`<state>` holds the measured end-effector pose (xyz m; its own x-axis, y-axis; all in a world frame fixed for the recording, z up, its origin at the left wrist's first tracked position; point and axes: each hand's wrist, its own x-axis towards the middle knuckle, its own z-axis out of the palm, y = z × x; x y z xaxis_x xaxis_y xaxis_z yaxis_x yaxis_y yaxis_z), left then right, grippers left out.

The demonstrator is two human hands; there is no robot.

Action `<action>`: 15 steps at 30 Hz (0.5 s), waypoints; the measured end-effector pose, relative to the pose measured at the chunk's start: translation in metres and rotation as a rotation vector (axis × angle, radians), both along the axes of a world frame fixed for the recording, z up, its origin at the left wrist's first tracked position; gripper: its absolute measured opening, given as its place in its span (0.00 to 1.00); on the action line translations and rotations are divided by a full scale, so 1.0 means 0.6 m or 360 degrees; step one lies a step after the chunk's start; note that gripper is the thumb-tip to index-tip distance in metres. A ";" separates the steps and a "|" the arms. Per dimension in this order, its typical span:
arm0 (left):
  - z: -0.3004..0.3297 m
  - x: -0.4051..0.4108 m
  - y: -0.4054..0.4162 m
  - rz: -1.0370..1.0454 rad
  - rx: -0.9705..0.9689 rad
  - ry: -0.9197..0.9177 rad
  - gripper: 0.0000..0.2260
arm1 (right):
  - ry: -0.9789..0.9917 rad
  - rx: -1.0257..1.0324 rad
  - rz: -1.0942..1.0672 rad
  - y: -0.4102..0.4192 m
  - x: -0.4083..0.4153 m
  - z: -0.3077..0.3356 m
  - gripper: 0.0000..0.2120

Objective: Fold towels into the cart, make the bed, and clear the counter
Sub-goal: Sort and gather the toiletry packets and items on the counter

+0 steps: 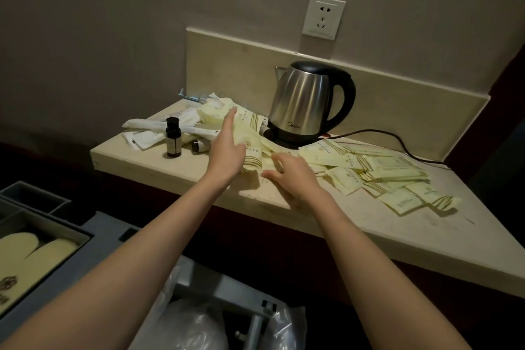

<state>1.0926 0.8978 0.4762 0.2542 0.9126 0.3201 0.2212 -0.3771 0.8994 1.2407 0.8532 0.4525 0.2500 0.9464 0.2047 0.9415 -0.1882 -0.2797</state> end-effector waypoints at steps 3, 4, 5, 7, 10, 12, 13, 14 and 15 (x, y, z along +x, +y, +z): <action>-0.001 0.011 0.020 0.0057 0.0115 0.0168 0.22 | -0.0340 0.0016 0.0049 0.003 0.003 0.004 0.20; 0.000 0.016 0.023 0.0086 0.0105 0.0200 0.19 | -0.0418 0.0030 0.0075 0.000 0.002 0.005 0.18; 0.002 0.019 0.024 0.0105 0.0111 0.0217 0.17 | -0.0451 0.0046 0.0095 -0.002 0.003 0.005 0.16; 0.004 0.022 0.020 0.0128 0.0143 0.0267 0.16 | -0.0374 0.0046 0.0096 -0.008 0.003 0.006 0.16; 0.002 0.020 0.012 0.0131 0.0159 0.0264 0.16 | -0.0070 -0.0028 0.0058 -0.016 0.011 0.008 0.20; 0.001 0.020 0.004 0.0133 0.0153 0.0255 0.16 | 0.0088 -0.0089 0.0059 -0.023 0.015 0.018 0.21; 0.000 0.019 0.001 0.0133 0.0145 0.0251 0.16 | 0.0159 -0.0117 0.0052 -0.026 0.015 0.022 0.22; 0.000 0.018 -0.003 0.0130 0.0140 0.0244 0.16 | 0.0209 -0.0151 0.0042 -0.028 0.014 0.027 0.25; 0.000 0.017 -0.007 0.0125 0.0139 0.0243 0.16 | 0.0232 -0.0198 0.0030 -0.028 0.015 0.029 0.27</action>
